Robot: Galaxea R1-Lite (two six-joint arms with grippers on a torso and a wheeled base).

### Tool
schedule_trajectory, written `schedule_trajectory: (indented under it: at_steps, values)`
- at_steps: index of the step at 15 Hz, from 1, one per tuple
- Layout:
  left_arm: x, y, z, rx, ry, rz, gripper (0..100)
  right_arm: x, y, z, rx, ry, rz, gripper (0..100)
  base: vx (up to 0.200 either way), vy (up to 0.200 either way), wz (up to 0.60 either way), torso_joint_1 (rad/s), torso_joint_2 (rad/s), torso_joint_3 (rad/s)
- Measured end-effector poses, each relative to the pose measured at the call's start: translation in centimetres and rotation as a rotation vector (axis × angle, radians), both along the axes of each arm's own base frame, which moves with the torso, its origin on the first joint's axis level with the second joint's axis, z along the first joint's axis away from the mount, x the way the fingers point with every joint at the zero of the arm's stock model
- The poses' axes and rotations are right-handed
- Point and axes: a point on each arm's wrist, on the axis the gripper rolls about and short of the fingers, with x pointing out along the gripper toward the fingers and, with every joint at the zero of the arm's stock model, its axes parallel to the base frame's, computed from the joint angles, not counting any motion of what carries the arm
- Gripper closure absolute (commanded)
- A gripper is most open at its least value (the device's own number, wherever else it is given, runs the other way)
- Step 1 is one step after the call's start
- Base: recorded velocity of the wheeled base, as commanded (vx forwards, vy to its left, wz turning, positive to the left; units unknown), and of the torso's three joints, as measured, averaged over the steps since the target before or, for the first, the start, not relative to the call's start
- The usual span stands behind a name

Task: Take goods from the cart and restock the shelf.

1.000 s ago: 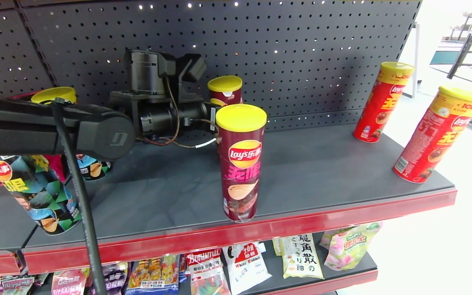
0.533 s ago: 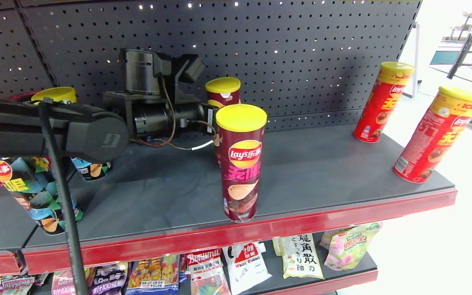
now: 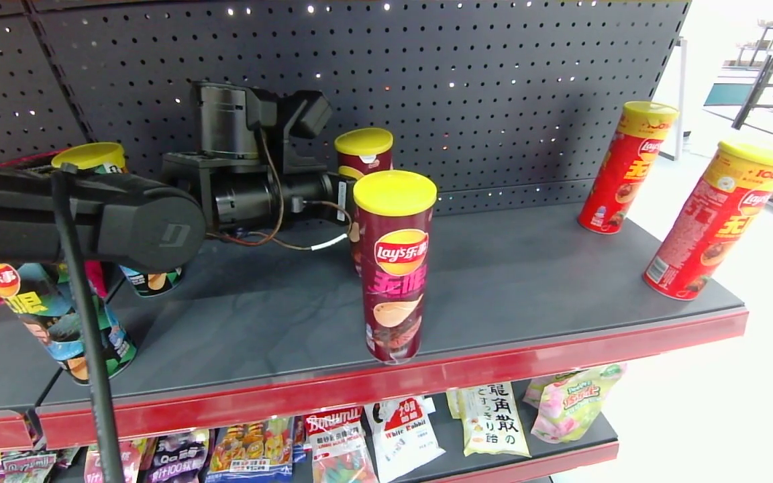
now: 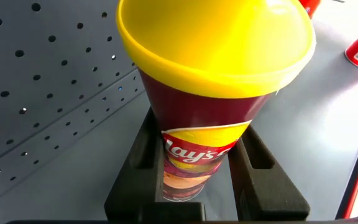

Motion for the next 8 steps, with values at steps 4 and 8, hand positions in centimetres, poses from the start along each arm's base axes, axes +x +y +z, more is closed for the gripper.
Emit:
schedule_trajectory:
  at_steps: [4,8]
  values:
    - [-0.1,0.07,-0.13,0.003,0.002,0.001,100,0.0,0.0,0.0,0.0,0.0,0.0,0,0.0,0.0,0.0,0.0,0.0,0.0]
    - [-0.11,0.12,-0.48,0.016,0.014,0.002,0,0.0,0.0,0.0,0.0,0.0,0.0,0,0.0,0.0,0.0,0.0,0.0,0.0]
